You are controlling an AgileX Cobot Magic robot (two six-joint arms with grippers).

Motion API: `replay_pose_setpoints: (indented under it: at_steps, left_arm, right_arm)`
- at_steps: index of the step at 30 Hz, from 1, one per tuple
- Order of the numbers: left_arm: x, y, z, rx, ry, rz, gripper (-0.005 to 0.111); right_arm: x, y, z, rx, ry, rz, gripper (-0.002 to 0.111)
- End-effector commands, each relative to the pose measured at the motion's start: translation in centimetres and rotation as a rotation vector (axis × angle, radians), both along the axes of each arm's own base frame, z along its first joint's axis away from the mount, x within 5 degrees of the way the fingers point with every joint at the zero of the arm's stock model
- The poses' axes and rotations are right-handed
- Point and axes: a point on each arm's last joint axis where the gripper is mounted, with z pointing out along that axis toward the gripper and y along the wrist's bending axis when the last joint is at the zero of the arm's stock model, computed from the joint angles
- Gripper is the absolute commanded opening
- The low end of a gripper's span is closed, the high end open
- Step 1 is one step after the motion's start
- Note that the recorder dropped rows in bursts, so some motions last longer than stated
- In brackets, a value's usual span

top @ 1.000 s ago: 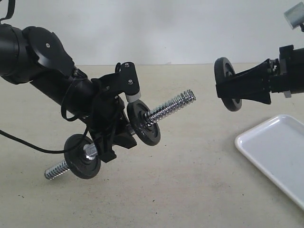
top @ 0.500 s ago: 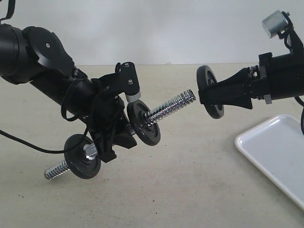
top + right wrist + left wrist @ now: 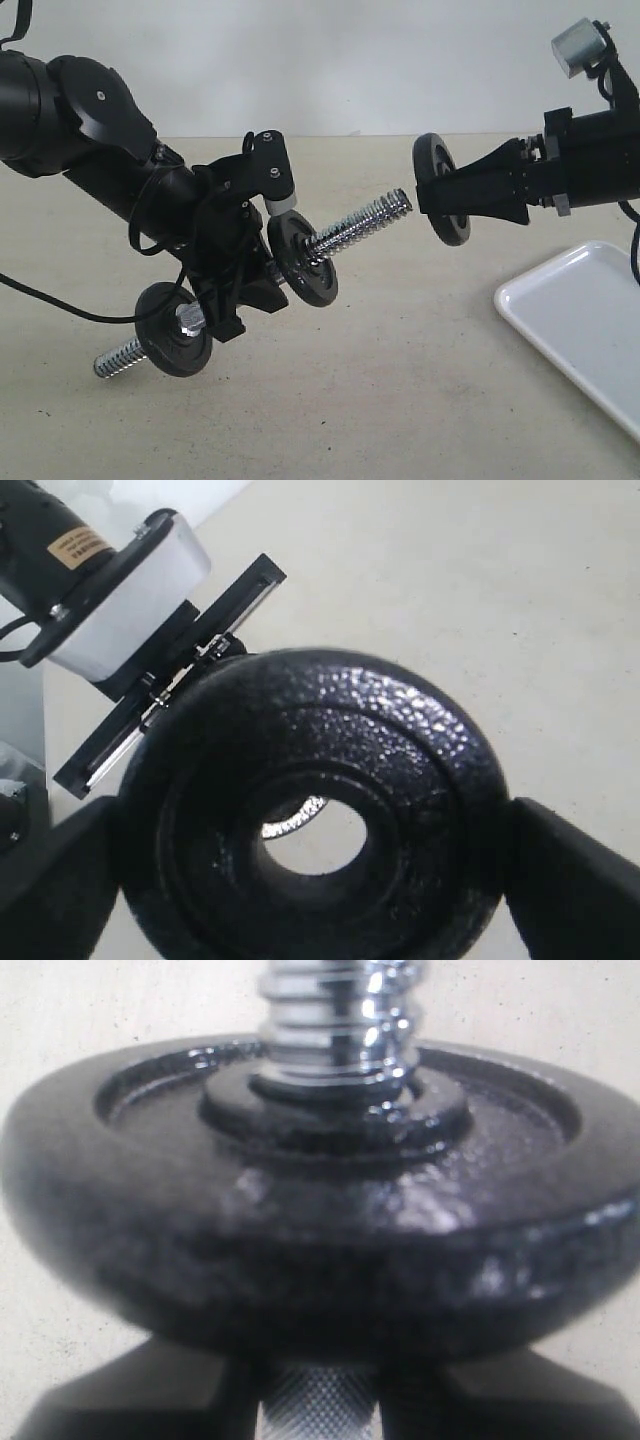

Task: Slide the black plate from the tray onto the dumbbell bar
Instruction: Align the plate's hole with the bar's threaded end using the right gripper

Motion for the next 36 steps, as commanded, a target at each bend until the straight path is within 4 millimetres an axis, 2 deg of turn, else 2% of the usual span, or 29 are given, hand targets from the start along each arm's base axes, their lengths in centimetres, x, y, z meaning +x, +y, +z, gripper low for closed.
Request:
replay_pose_setpoints:
  at_steps: [1, 19, 27, 36]
  left_arm:
    - [0.3, -0.5, 2.9, -0.105, -0.07, 0.062, 0.004]
    - [0.3, -0.5, 2.9, -0.105, -0.07, 0.062, 0.004]
    - [0.3, -0.5, 2.9, -0.104, -0.067, 0.06, 0.004]
    - [0.2, -0.5, 2.9, -0.103, -0.056, 0.053, 0.004]
  right_arm:
    - [0.2, 0.2, 1.2, 0.079, -0.019, -0.007, 0.0]
    - [0.2, 0.3, 1.2, 0.088, 0.013, -0.015, 0.0]
    - [-0.6, 2.7, 1.1, 0.082, 0.021, 0.07, 0.0]
    - [-0.5, 2.7, 1.1, 0.081, 0.018, 0.065, 0.0]
